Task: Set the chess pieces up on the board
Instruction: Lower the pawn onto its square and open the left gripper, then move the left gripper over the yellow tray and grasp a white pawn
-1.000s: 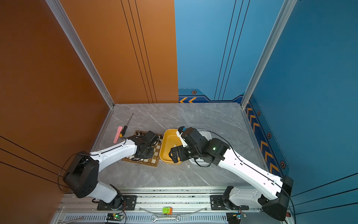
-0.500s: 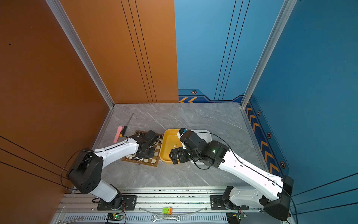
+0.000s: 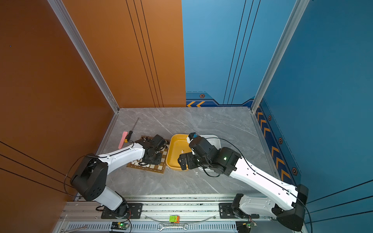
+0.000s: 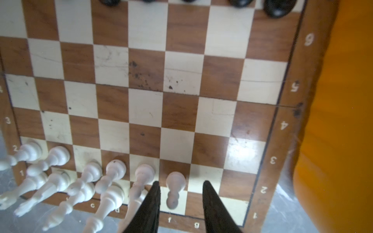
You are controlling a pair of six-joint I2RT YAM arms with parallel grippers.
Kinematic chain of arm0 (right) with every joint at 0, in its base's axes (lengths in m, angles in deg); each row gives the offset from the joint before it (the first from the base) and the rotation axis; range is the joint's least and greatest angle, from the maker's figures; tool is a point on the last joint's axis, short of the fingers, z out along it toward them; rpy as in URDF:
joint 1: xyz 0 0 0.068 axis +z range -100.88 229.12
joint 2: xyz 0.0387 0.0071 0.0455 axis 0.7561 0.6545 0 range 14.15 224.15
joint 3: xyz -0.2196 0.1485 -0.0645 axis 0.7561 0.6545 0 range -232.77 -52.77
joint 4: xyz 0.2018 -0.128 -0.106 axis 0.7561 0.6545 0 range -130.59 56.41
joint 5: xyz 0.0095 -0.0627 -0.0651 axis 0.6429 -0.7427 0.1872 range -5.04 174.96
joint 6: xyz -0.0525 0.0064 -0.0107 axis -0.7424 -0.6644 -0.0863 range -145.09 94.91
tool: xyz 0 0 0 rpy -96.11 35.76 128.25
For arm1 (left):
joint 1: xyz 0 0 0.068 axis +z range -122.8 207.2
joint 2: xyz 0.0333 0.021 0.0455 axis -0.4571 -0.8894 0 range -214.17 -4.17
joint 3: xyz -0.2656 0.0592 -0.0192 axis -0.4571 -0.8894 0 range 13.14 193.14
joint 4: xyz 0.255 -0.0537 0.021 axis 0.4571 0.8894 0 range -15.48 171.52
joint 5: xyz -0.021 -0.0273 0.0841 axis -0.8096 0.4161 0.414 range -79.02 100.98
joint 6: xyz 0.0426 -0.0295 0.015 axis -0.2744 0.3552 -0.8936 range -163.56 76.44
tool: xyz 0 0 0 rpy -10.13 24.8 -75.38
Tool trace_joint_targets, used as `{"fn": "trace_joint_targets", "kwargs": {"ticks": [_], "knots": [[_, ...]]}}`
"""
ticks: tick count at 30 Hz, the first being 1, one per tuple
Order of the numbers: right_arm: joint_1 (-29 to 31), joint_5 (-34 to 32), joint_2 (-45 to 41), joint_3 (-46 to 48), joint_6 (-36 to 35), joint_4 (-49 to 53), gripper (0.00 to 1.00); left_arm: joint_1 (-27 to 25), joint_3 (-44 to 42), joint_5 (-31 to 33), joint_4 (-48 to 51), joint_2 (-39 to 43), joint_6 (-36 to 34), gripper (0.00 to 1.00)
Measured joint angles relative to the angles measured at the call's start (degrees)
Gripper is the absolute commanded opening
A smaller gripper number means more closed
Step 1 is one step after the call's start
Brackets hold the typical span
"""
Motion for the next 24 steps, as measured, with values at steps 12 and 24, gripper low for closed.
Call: {"fn": "trace_joint_targets", "kwargs": {"ticks": [12,24], "knots": [[-0.33,-1.66,-0.5,0.0,-0.07,-0.02,1.0,-7.26,13.11,-1.33,1.14,0.26,2.27,0.39],[-5.44,-2.6,-6.64,2.62,-0.04,-0.35,1.0,-14.05,36.24,-1.11,2.64,-24.2,0.59,0.33]]}}
